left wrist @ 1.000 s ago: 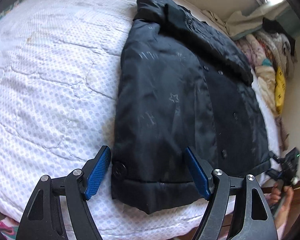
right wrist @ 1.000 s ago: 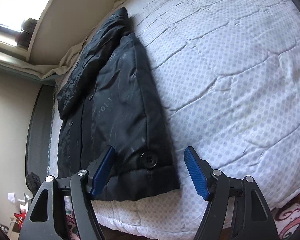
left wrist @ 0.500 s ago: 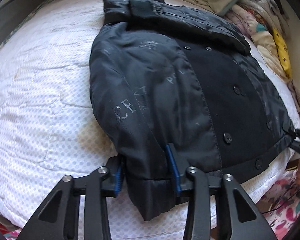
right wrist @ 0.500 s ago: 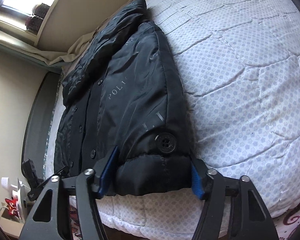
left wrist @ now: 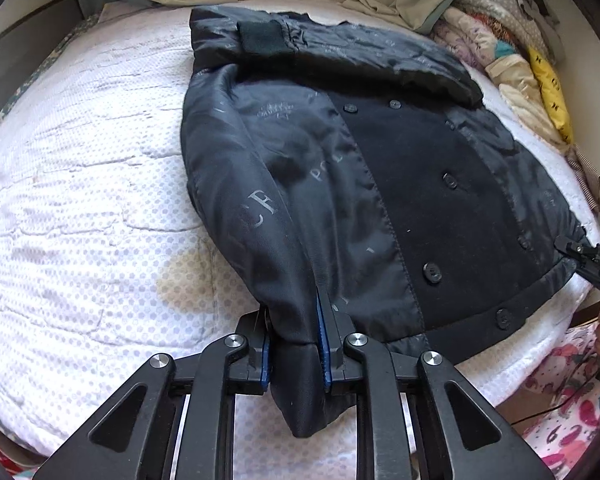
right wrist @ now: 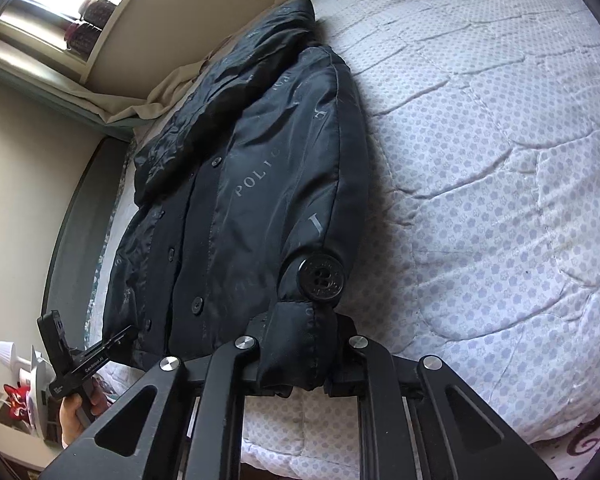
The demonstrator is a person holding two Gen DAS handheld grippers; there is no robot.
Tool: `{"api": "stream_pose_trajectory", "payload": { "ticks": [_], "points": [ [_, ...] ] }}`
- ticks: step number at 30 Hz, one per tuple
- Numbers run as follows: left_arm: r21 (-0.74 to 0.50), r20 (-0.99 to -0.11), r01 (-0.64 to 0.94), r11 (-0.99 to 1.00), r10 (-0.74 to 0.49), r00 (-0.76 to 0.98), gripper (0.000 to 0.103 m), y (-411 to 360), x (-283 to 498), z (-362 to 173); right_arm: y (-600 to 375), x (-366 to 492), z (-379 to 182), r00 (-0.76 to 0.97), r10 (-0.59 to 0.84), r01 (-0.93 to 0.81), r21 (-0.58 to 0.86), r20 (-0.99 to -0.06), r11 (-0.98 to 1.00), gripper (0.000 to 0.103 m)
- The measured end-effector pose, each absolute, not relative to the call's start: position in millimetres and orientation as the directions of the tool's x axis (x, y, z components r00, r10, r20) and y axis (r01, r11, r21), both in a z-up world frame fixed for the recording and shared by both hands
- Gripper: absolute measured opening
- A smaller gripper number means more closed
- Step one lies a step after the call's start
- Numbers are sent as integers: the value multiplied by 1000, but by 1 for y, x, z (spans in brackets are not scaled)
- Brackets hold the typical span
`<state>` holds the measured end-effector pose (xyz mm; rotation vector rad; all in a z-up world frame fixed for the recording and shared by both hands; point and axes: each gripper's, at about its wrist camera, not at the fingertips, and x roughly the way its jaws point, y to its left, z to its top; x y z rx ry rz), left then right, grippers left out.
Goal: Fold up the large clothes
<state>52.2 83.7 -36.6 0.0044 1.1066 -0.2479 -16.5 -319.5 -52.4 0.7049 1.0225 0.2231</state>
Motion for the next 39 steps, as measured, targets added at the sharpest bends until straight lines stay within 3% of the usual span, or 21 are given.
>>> {"api": "stream_pose_trajectory", "payload": {
  "ticks": [9,25,39],
  "points": [
    [-132,-883,202,970,-208,422,22,93,23,-23,-318,-39,-38,536,521,109,666,-665,738,6],
    [-267,-880,188,945,-319,352,22,123,-26,-4,-320,-81,-20,516,586,121,730,-625,672,6],
    [-430,-812,196,881,-472,342,21,140,13,28,-312,-47,13,544,550,42,675,-633,736,6]
  ]
}}
